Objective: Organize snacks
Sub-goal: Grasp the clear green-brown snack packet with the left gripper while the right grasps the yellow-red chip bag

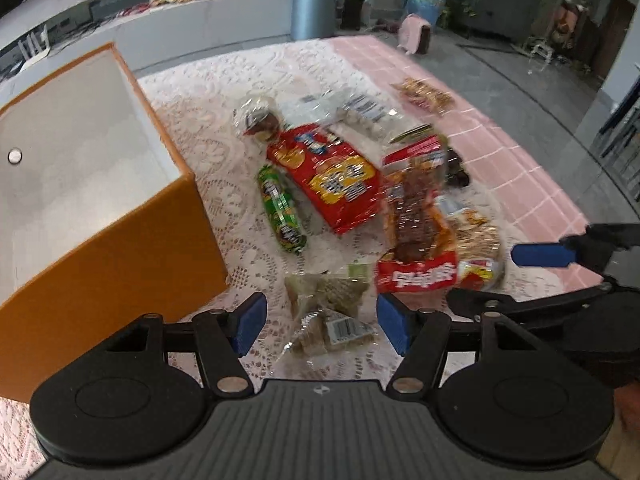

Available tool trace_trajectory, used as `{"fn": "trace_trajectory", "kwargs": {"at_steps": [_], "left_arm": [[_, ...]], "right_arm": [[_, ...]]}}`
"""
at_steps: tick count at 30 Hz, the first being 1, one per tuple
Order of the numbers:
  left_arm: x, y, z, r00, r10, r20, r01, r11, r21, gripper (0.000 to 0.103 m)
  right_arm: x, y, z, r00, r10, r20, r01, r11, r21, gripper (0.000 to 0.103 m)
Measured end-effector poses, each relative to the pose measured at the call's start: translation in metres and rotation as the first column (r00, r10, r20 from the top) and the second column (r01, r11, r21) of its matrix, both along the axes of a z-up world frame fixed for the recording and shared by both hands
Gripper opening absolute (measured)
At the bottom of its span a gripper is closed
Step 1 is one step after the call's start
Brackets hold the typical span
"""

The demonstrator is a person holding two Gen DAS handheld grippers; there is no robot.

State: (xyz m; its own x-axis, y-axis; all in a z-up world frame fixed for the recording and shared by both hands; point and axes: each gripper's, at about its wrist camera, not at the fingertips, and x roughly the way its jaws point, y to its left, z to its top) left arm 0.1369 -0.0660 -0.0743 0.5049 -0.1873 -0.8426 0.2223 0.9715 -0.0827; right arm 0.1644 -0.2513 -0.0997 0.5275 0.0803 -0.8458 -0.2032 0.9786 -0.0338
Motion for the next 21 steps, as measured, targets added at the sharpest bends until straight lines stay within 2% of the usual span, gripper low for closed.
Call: {"fn": "trace_trajectory", "kwargs": {"at_steps": [5, 10, 17, 21], "left_arm": [[0.012, 0.000, -0.012, 0.999, 0.024, -0.044, -0.025, 1.000, -0.009, 0.072], [0.014, -0.004, -0.021, 0.997, 0.026, -0.073, -0.027, 1.000, -0.005, 0.067], [0.014, -0.009, -0.029, 0.996, 0.027, -0.091, -0.029, 0.999, -0.024, 0.059], [0.011, -0.015, -0.033, 0.996, 0.009, -0.093, -0.008, 1.000, 0.011, 0.054]], "right_arm": [[0.010, -0.005, -0.011, 0.999, -0.024, -0.043, 0.027, 0.998, 0.058, 0.064], [0.013, -0.008, -0.015, 0.998, -0.047, -0.037, 0.050, 0.995, 0.085, 0.061], [0.015, -0.006, -0.018, 0.998, -0.052, -0.039, 0.054, 0.996, 0.068, 0.057], [0.016, -0.004, -0.021, 0.997, -0.060, -0.040, 0.062, 0.997, 0.047, 0.050]]}}
